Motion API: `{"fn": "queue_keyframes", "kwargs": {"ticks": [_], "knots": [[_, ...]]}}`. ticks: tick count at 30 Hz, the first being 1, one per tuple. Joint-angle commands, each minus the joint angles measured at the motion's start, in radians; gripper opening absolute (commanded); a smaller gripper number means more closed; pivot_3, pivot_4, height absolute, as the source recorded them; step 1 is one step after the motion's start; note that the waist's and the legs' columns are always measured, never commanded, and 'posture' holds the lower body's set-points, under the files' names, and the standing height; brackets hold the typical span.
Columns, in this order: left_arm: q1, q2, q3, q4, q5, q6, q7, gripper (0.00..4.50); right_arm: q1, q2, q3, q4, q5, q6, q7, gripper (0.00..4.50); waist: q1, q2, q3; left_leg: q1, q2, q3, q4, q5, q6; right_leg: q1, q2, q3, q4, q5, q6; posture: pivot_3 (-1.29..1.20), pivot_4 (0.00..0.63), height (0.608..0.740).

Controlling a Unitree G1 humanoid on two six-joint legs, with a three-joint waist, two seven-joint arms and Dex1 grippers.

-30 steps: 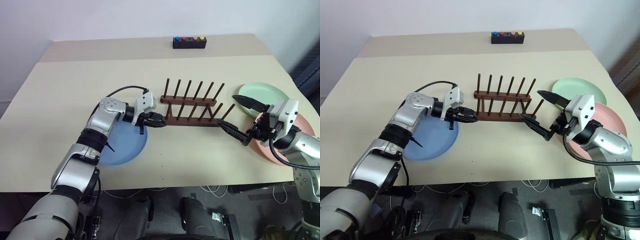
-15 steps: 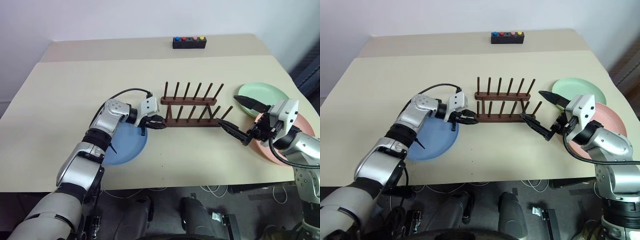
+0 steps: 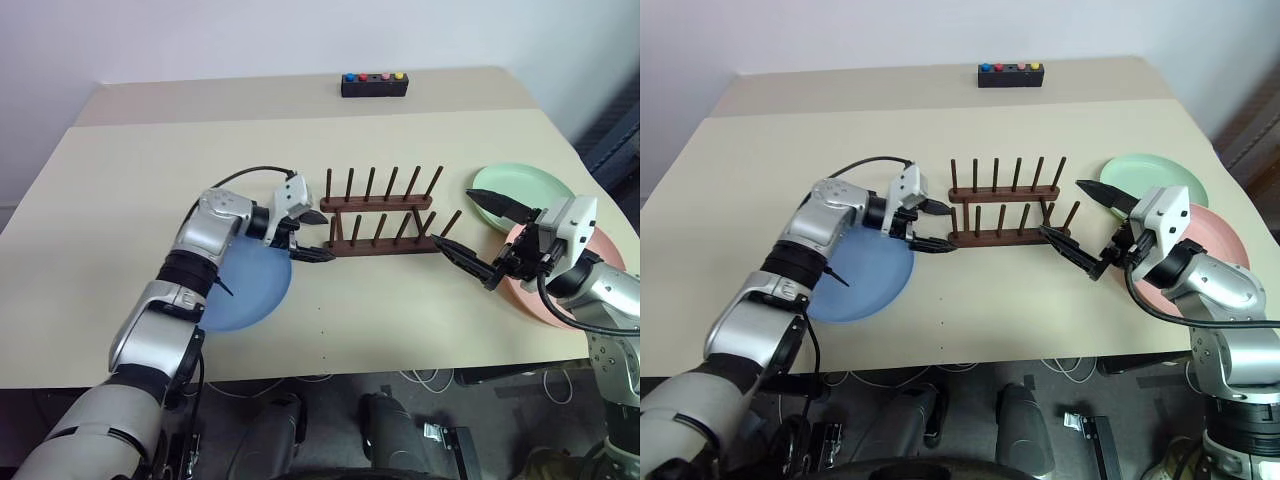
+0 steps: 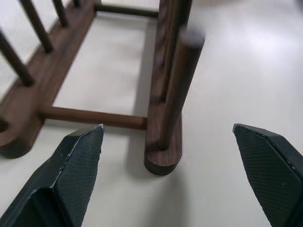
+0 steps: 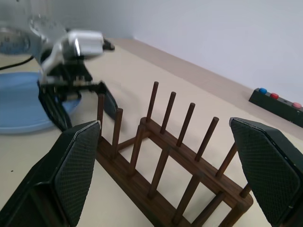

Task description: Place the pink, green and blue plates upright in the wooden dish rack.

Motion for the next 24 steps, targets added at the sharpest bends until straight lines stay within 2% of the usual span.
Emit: {"fn": "queue_keyframes", "kwargs": {"ticks": [1,4,6,7,8,9,10,13,16,17,22,24], "knots": [[-0.037,0.042,0.047,-0.055,-0.025,0.007,0.007,4.47,0.002,-0.033,0.001,0.024,-0.048,-0.020,0.010,4.50,-0.002,0.000,0.000,0.000,0.000,0.000,0.000,0.000,0.000,0.000,0.000,0.000,0.000,0.000,0.000,0.00,0.150,0.740],[-0.039,0.064,0.063,-0.068,-0.022,-0.004,0.030,4.47,0.000,-0.041,-0.013,0.027,-0.019,0.008,0.017,4.50,-0.005,0.000,0.000,0.000,0.000,0.000,0.000,0.000,0.000,0.000,0.000,0.000,0.000,0.000,0.000,0.00,0.150,0.740],[-0.041,0.092,0.087,-0.096,-0.057,0.069,0.005,4.47,0.004,-0.052,-0.024,0.026,0.009,0.037,0.036,4.50,-0.009,0.000,0.000,0.000,0.000,0.000,0.000,0.000,0.000,0.000,0.000,0.000,0.000,0.000,0.000,0.00,0.150,0.740],[-0.041,0.104,0.099,-0.110,-0.074,0.097,-0.005,4.50,0.006,-0.053,-0.028,0.025,0.021,0.049,0.041,4.25,-0.011,0.000,0.000,0.000,0.000,0.000,0.000,0.000,0.000,0.000,0.000,0.000,0.000,0.000,0.000,0.00,0.150,0.740],[-0.041,0.120,0.117,-0.128,-0.096,0.132,-0.010,4.24,0.015,-0.057,-0.030,0.018,0.047,0.074,0.055,3.96,-0.012,0.000,0.000,0.000,0.000,0.000,0.000,0.000,0.000,0.000,0.000,0.000,0.000,0.000,0.000,0.00,0.150,0.740],[-0.041,0.130,0.129,-0.142,-0.110,0.152,-0.009,3.93,0.022,-0.059,-0.031,0.012,0.065,0.091,0.065,3.69,-0.012,0.000,0.000,0.000,0.000,0.000,0.000,0.000,0.000,0.000,0.000,0.000,0.000,0.000,0.000,0.00,0.150,0.740],[-0.029,0.152,0.143,-0.191,-0.148,0.219,-0.033,3.60,0.042,-0.064,-0.025,-0.003,0.069,0.097,0.080,3.21,-0.014,0.000,0.000,0.000,0.000,-0.001,0.000,0.000,0.000,0.000,0.000,0.000,0.000,0.000,0.000,0.00,0.150,0.740],[0.019,0.204,0.155,-0.375,-0.278,0.432,-0.102,2.07,0.079,-0.069,0.009,-0.008,0.024,0.079,0.094,1.64,-0.016,0.000,0.000,0.000,0.001,-0.001,0.000,0.000,0.000,0.000,0.001,0.000,0.000,0.000,0.000,0.00,0.150,0.740],[0.068,0.229,0.145,-0.515,-0.351,0.528,-0.119,0.49,0.083,-0.067,0.041,0.017,-0.024,0.058,0.090,0.05,-0.015,0.000,0.000,0.000,0.001,0.000,0.000,0.000,0.000,0.000,0.000,0.000,0.000,0.000,0.000,0.00,0.150,0.740],[0.081,0.235,0.132,-0.550,-0.365,0.562,-0.116,0.02,0.079,-0.064,0.053,0.027,-0.045,0.046,0.085,0.00,-0.014,0.000,0.000,0.000,0.001,0.000,0.000,0.000,0.000,0.000,0.000,0.000,0.001,0.000,0.000,0.00,0.150,0.740],[0.169,0.260,0.020,-0.686,-0.328,0.585,-0.071,0.02,0.047,-0.048,0.102,0.072,-0.123,0.006,0.050,0.00,-0.013,0.000,0.000,0.000,0.000,0.000,0.000,0.000,0.000,0.000,0.000,0.001,0.001,0.000,0.000,0.00,0.150,0.740],[0.194,0.233,-0.011,-0.709,-0.301,0.575,-0.006,0.02,0.047,-0.047,0.121,0.093,-0.161,-0.020,0.043,0.00,-0.012,0.000,0.000,0.000,0.001,0.000,0.000,0.000,0.000,0.000,0.000,0.001,0.001,0.000,0.000,0.00,0.150,0.740]]}}
